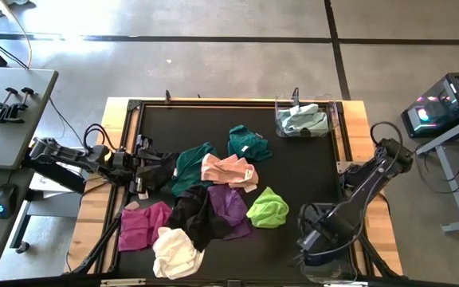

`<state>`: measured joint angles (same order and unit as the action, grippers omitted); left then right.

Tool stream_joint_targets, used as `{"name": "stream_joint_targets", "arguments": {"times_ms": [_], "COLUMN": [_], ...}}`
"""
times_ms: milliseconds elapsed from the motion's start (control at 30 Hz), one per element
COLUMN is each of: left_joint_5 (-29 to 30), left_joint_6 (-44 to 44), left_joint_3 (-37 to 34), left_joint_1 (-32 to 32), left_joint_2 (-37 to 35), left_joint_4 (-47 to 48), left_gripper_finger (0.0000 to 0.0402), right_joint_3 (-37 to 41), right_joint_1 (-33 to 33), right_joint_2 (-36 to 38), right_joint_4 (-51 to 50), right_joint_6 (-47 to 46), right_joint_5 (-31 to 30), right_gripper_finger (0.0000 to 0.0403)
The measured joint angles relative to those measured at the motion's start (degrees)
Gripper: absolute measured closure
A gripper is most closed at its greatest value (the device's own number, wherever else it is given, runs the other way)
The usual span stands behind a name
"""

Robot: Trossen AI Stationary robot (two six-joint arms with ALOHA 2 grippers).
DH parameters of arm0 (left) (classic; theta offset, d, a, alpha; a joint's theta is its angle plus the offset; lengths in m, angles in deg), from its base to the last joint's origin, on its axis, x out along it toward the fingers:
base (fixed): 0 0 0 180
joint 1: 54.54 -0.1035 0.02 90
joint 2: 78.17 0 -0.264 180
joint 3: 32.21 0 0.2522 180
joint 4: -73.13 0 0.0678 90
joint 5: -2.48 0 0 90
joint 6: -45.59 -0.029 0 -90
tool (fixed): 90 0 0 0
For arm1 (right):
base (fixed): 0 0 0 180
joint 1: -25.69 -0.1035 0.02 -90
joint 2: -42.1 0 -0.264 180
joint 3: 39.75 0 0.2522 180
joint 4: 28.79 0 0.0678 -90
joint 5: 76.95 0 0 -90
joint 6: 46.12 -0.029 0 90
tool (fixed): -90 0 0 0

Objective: Sort towels by color in basket
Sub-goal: Put the dark blue towel into the bottom transparent bin, then put the green towel into the top transparent bin

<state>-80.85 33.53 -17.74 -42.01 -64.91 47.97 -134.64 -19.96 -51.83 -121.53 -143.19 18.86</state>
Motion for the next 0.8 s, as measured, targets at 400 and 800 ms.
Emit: {"name": "stream_joint_targets", "arguments": {"times_ms": [400,800], "left_joint_5": [-0.02,-0.04], "left_joint_6": [-0.02,3.01], "left_joint_3": [0.00,0.00], "left_joint_1": [0.00,0.00], "left_joint_2": [-0.02,0.21], "left_joint_4": [-0.75,0.26], "left_gripper_finger": [0.0323,0.0323], "right_joint_3": [7.39,8.36], "right_joint_1": [12.82,15.64], "right_joint_2": [-0.07,-0.11], "right_joint_4": [9.03,8.46], "right_joint_6": [16.71,25.77], "right_joint_5": [-14.27,-3.35], "right_gripper_finger": [0.0228,0.0238]}}
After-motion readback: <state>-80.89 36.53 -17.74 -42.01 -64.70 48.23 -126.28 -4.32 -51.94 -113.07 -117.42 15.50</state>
